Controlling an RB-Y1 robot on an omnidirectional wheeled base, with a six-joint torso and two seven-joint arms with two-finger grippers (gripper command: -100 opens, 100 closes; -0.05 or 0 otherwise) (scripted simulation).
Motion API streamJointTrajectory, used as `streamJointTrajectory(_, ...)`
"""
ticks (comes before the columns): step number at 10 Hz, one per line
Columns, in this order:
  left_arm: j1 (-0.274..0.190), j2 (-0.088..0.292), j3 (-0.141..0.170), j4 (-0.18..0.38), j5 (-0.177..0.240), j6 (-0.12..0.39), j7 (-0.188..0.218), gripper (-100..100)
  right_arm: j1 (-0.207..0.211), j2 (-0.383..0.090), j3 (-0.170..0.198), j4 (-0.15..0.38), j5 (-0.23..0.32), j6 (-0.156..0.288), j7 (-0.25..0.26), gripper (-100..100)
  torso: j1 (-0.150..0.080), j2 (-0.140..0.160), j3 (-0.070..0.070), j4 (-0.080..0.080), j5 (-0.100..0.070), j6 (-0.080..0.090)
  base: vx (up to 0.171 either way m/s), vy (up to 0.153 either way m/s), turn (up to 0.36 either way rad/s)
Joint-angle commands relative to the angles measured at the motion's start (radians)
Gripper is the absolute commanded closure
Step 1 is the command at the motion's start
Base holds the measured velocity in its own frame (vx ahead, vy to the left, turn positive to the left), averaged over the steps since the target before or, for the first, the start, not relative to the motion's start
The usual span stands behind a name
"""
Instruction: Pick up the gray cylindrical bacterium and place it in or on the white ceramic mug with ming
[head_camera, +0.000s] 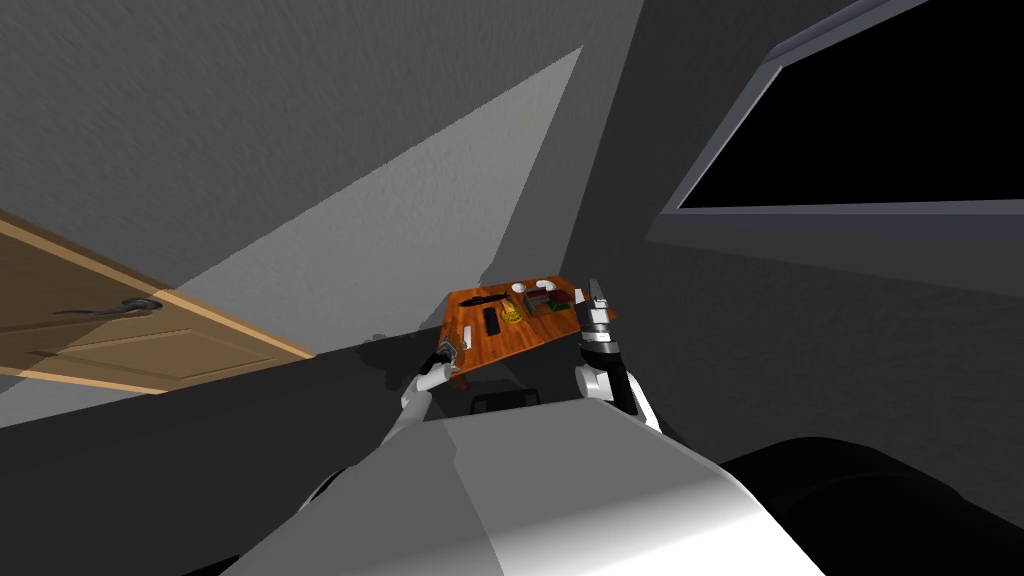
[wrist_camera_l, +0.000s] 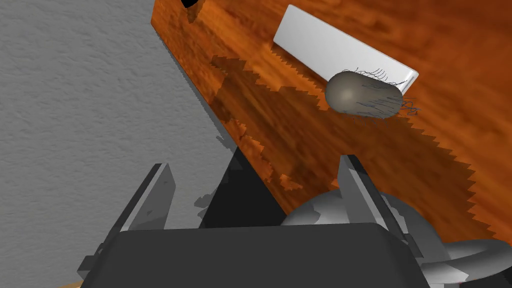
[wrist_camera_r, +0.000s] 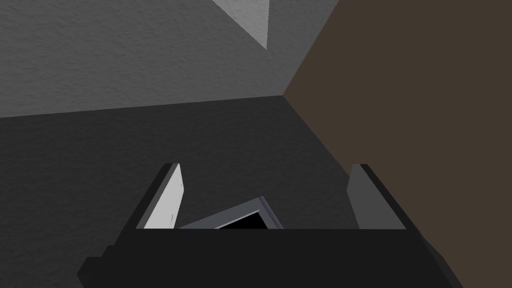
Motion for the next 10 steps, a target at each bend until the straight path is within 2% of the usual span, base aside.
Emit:
streamJointTrajectory(1,-0.013,0.003,0.003,0.044,0.01,0.015,0.014,-100,0.0,0.0,0.0,0.0,0.0,0.0,0.0,0,0.0,0.0,0.0,0.0,0.0,0.0,0.057,-0.044,0.012)
streamJointTrajectory(2,-0.013,0.003,0.003,0.044,0.01,0.015,0.014,-100,0.0,0.0,0.0,0.0,0.0,0.0,0.0,0,0.001,0.001,0.001,0.0,0.0,0.0,0.011,-0.011,0.0)
streamJointTrajectory(4,-0.049,-0.003,0.022,0.131,0.03,0.044,0.045,-100,0.0,0.0,0.0,0.0,0.0,0.0,0.0,0,0.002,0.004,0.002,0.001,0.0,0.0,0.034,-0.028,0.022)
streamJointTrajectory(7,-0.08,-0.007,0.039,0.201,0.047,0.068,0.071,-100,0.0,0.0,0.0,0.0,0.0,0.0,0.0,0,0.002,0.001,0.0,0.0,0.0,0.0,0.063,-0.026,0.016)
streamJointTrajectory(9,-0.08,-0.007,0.039,0.205,0.047,0.068,0.071,-100,0.0,0.0,0.0,0.0,0.0,0.0,0.0,0,0.003,0.003,0.002,0.001,0.0,0.0,0.02,-0.011,0.004)
streamJointTrajectory(10,-0.093,-0.009,0.047,0.236,0.054,0.078,0.082,-100,0.0,0.0,0.0,0.0,0.0,0.0,0.0,0,0.003,0.004,0.002,0.001,0.001,0.0,0.022,-0.01,0.016)
